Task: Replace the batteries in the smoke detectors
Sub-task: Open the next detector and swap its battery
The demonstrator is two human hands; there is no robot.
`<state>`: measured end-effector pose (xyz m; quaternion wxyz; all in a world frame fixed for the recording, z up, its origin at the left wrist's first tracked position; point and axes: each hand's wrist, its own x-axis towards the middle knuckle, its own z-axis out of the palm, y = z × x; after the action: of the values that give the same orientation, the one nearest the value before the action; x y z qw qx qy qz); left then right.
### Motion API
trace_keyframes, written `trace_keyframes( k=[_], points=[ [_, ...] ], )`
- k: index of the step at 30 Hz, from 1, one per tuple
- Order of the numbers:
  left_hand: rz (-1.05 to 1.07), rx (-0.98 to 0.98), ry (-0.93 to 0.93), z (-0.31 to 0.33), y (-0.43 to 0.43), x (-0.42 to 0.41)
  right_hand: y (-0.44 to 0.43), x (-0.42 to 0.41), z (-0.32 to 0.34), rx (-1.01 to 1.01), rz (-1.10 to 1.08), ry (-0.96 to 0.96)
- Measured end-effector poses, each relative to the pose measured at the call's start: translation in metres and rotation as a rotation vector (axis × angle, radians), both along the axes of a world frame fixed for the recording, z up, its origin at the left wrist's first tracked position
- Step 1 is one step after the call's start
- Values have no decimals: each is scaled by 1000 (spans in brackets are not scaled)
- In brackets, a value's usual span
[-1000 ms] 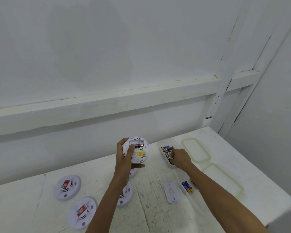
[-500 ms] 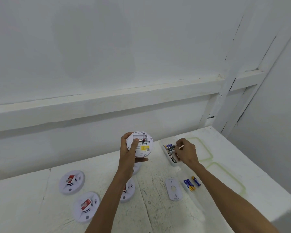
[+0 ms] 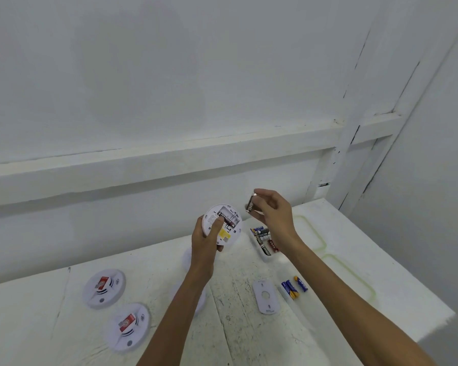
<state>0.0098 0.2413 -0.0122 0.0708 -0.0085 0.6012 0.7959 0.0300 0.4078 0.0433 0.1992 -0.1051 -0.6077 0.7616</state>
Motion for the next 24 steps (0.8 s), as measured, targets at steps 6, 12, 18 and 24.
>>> trace_keyframes(
  k=[6, 12, 18, 24],
  points=[
    [48, 0, -41, 0, 7, -1, -14, 4, -2, 326, 21, 58],
    [11, 22, -25, 6, 9, -1, -24, 8, -11, 614, -33, 101],
    [30, 41, -53, 7, 9, 1, -21, 10, -28, 1007, -75, 256],
    [13, 81, -135, -1, 10, 7, -21, 21, -46, 1284, -104, 304]
  ],
)
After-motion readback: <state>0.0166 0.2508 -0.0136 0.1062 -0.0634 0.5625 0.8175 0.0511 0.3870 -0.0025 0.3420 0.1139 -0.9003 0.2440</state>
